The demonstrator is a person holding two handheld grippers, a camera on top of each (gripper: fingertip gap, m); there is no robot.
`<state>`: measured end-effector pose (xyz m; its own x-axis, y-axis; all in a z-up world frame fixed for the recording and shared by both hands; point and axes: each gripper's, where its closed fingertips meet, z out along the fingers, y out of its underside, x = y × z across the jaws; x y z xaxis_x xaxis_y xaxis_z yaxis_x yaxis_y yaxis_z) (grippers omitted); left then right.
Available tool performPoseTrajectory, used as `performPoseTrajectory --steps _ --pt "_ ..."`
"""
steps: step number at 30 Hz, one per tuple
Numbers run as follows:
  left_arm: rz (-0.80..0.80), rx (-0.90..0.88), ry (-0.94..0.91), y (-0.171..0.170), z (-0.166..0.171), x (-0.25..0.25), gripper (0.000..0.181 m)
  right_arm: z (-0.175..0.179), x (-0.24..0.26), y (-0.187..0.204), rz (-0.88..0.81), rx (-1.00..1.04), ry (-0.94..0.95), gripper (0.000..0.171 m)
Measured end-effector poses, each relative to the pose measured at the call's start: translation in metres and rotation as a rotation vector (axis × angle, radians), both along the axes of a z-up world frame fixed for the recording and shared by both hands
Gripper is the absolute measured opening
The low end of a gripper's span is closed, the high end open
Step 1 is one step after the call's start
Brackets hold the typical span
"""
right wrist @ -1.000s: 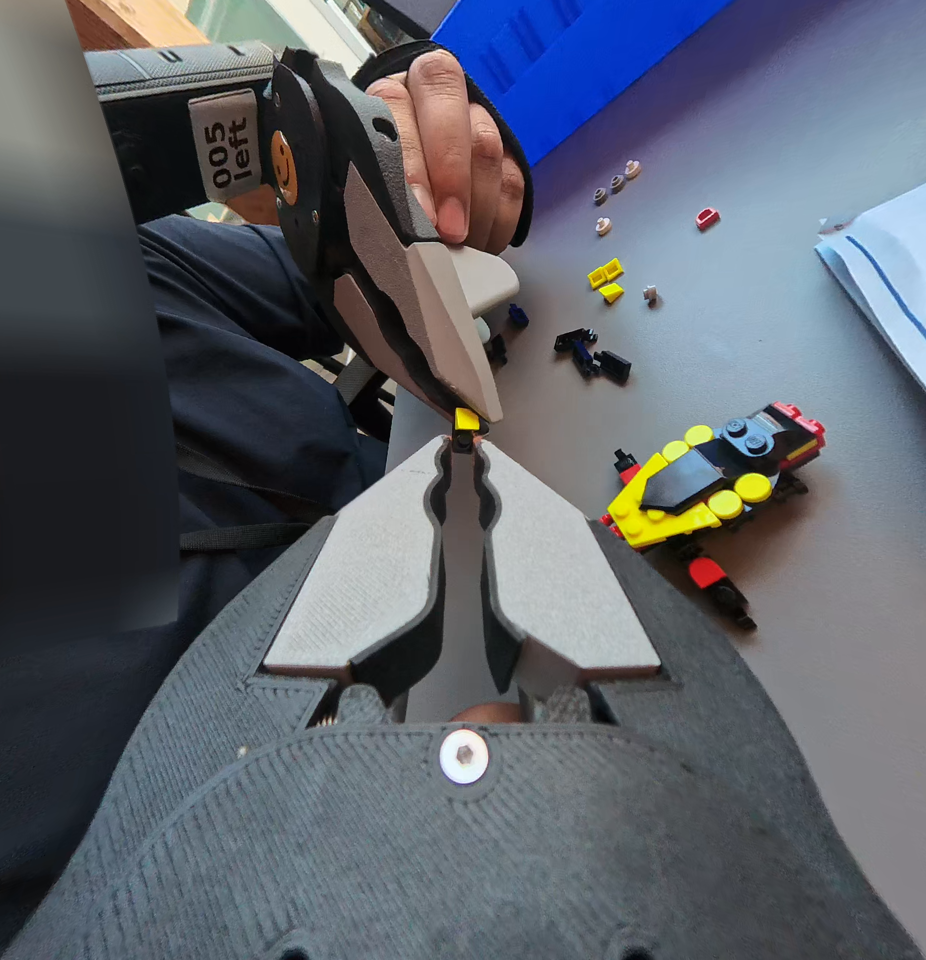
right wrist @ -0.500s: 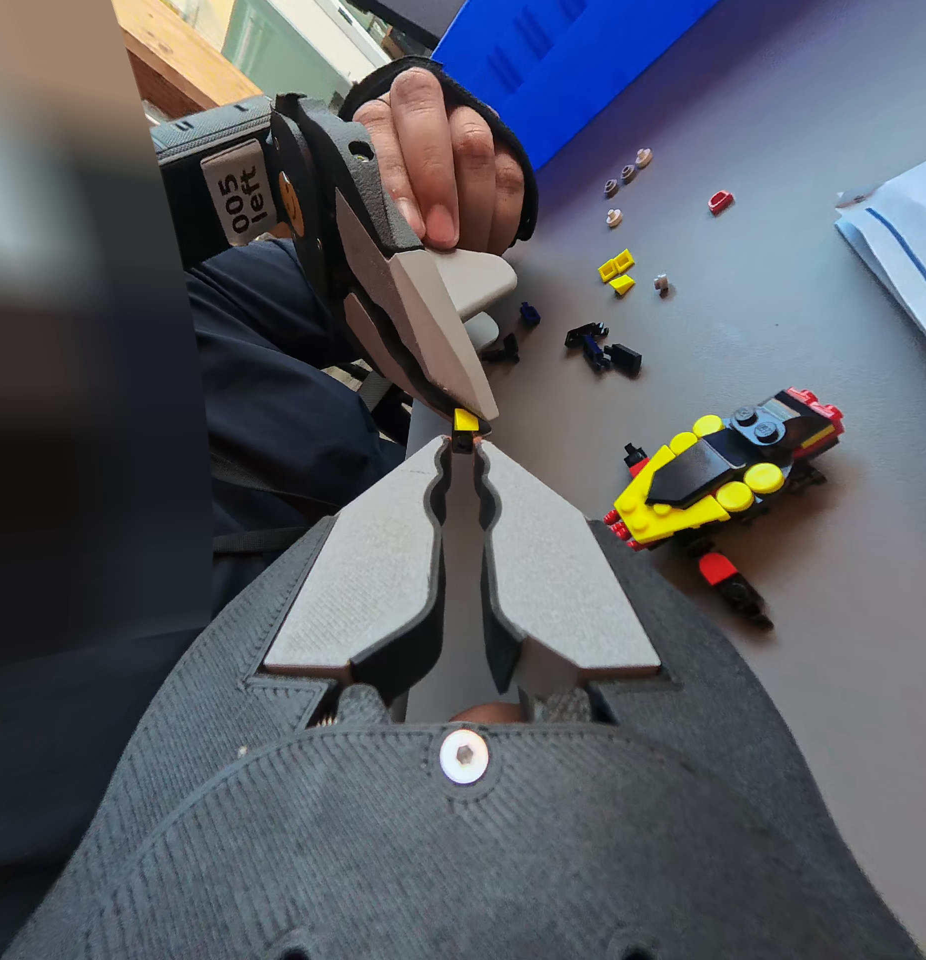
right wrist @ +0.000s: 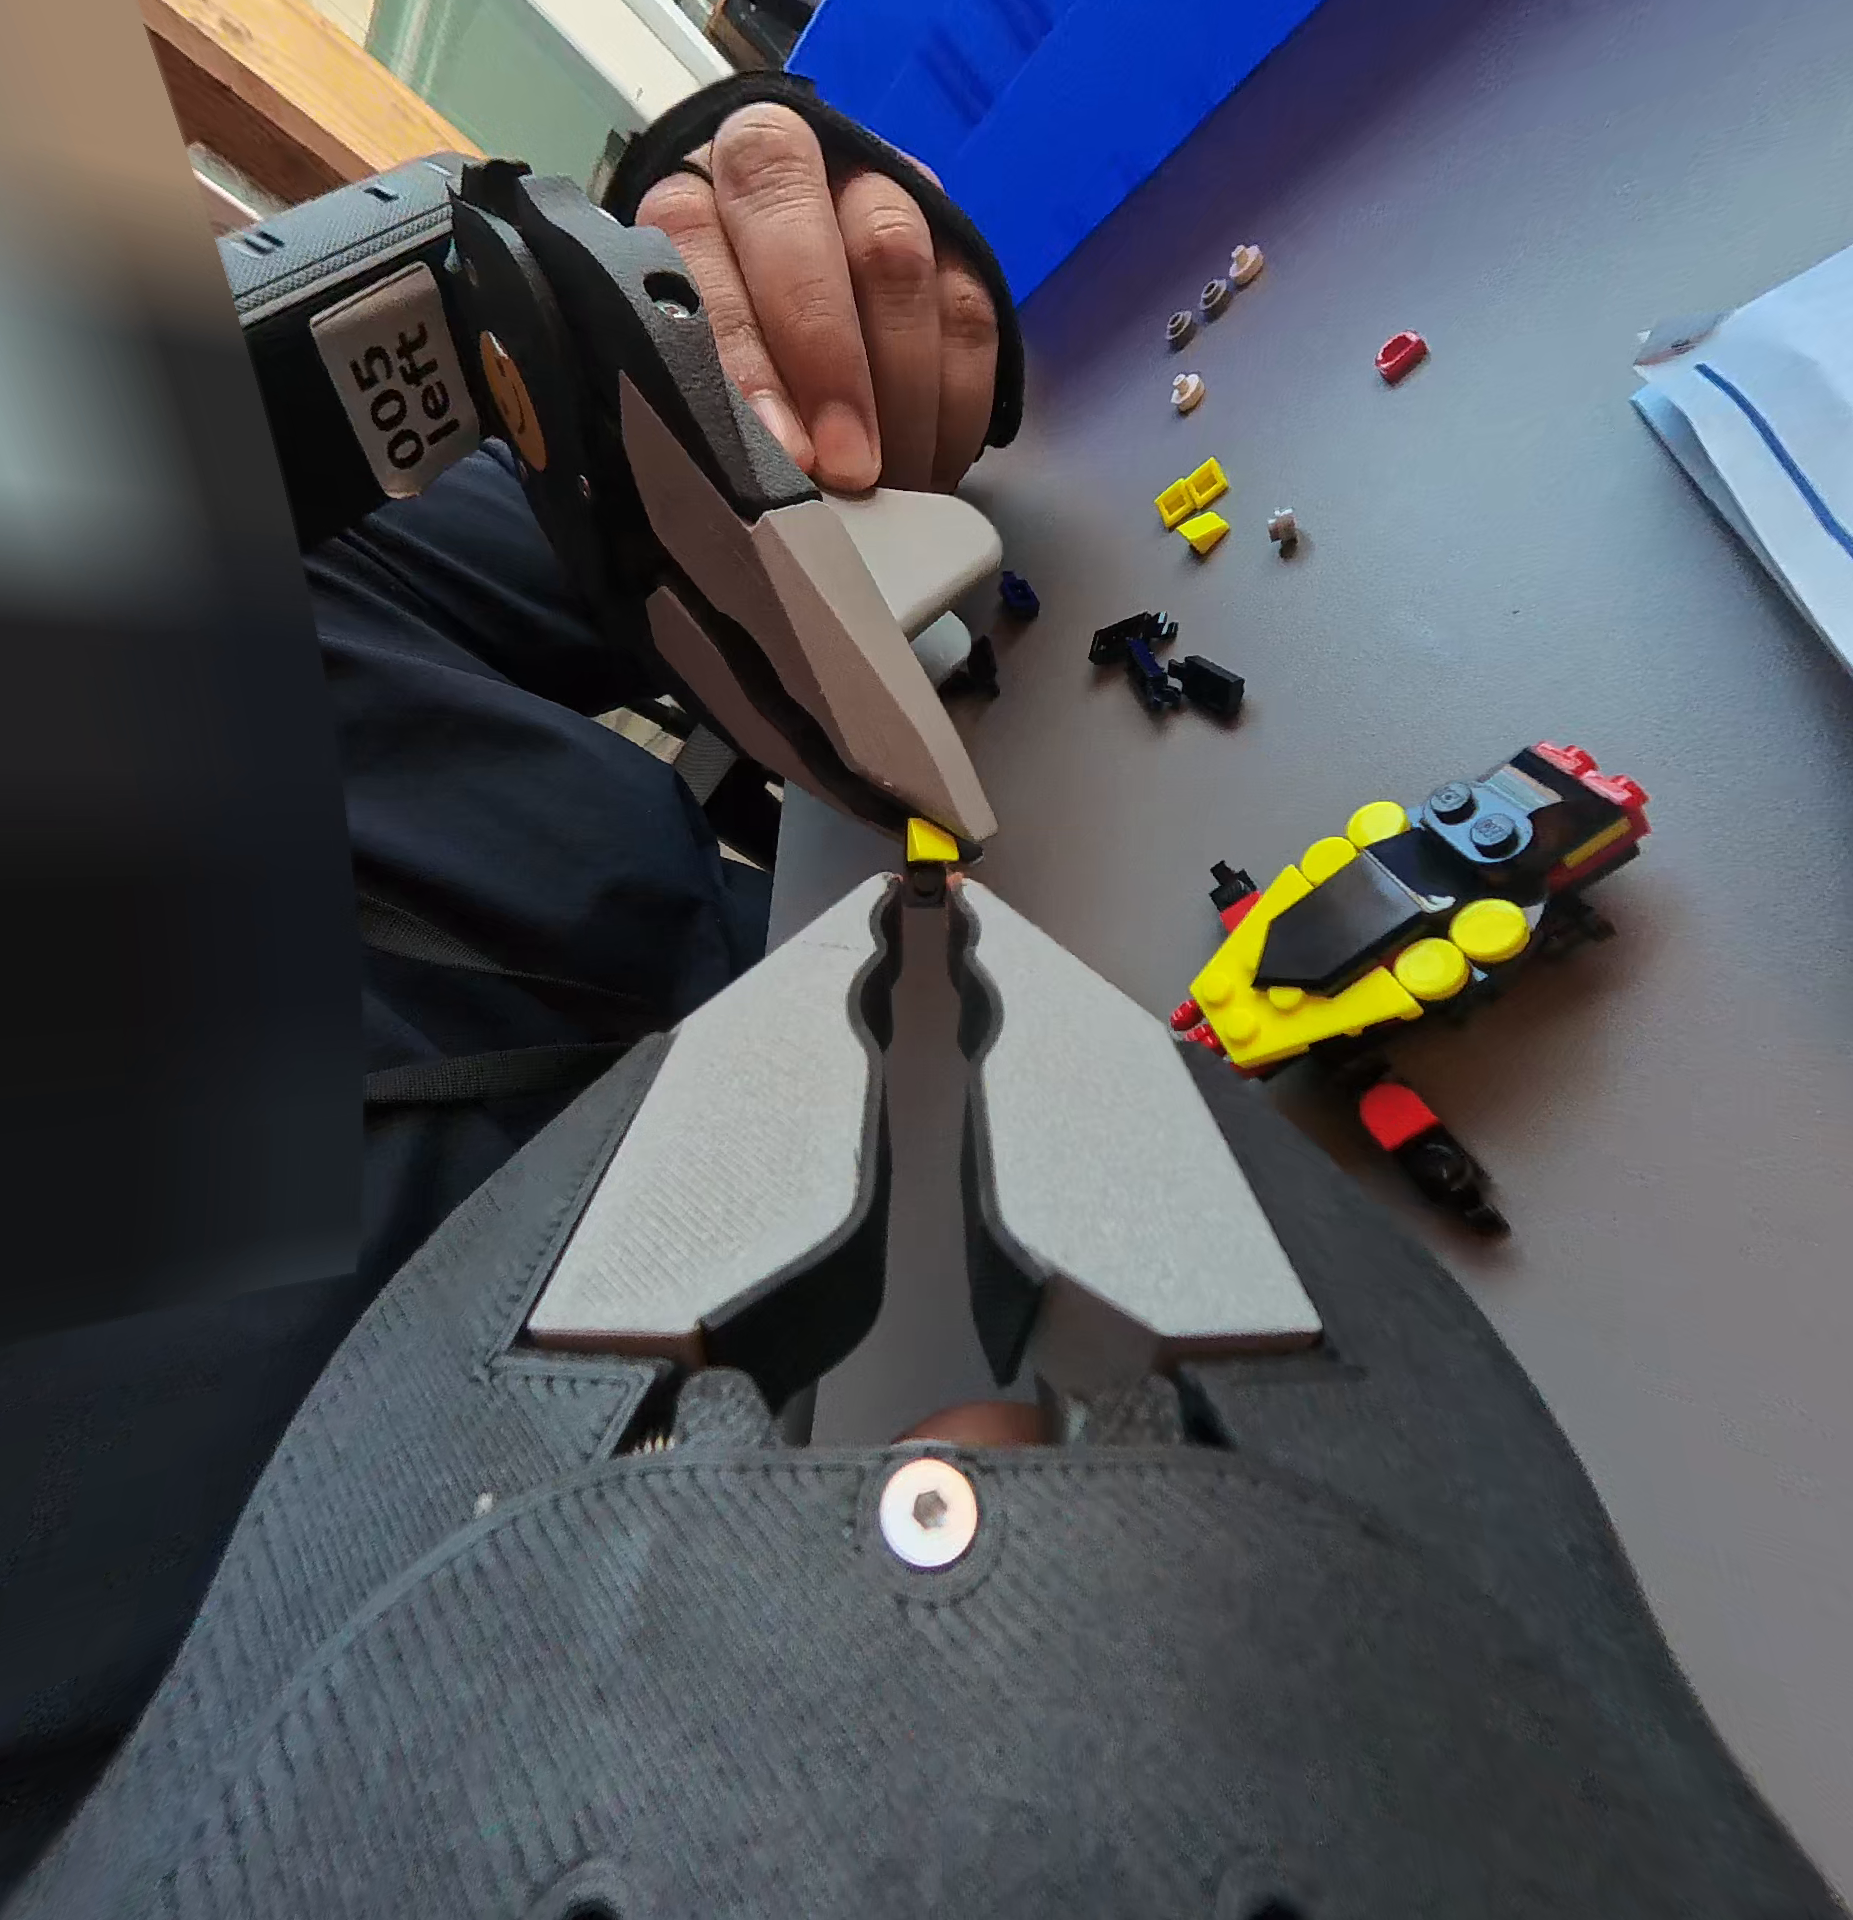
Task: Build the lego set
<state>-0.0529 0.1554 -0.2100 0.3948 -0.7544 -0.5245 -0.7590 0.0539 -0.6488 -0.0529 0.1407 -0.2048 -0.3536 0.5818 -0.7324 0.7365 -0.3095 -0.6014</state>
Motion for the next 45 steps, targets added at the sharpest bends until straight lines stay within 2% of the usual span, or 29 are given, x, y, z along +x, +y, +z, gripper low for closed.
performPoseTrajectory --steps 1,11,14,20,24,27,32,38,45 --pt "-0.003 0.000 -0.001 0.000 -0.001 0.000 0.005 -0.001 0.000 0.001 -0.002 0.010 0.001 0.004" --pt "0.028 -0.127 -0.072 0.004 -0.008 -0.005 0.005 -0.006 -0.004 0.009 -0.039 0.109 0.021 0.005" --pt "0.049 -0.167 -0.093 0.006 -0.011 -0.008 0.004 -0.003 -0.006 0.013 -0.055 0.173 0.053 0.013" --pt "0.072 -0.213 -0.185 0.010 -0.005 -0.011 0.005 -0.009 -0.012 0.022 -0.081 0.496 0.147 0.024" --pt "0.084 -0.242 -0.207 0.011 -0.006 -0.012 0.004 -0.007 -0.019 0.026 -0.095 0.742 0.253 0.022" --pt "0.086 -0.266 -0.230 0.010 -0.006 -0.011 0.004 -0.004 -0.019 0.021 -0.072 0.815 0.310 0.018" --pt "0.082 -0.280 -0.252 0.009 -0.004 -0.010 0.004 -0.001 -0.020 0.018 -0.066 0.821 0.351 0.009" --pt "0.081 -0.331 -0.269 0.007 -0.007 -0.009 0.005 -0.002 -0.020 0.016 -0.054 0.819 0.367 0.006" --pt "0.097 -0.352 -0.300 0.009 -0.004 -0.013 0.007 0.000 -0.020 0.019 -0.079 0.693 0.342 0.004"
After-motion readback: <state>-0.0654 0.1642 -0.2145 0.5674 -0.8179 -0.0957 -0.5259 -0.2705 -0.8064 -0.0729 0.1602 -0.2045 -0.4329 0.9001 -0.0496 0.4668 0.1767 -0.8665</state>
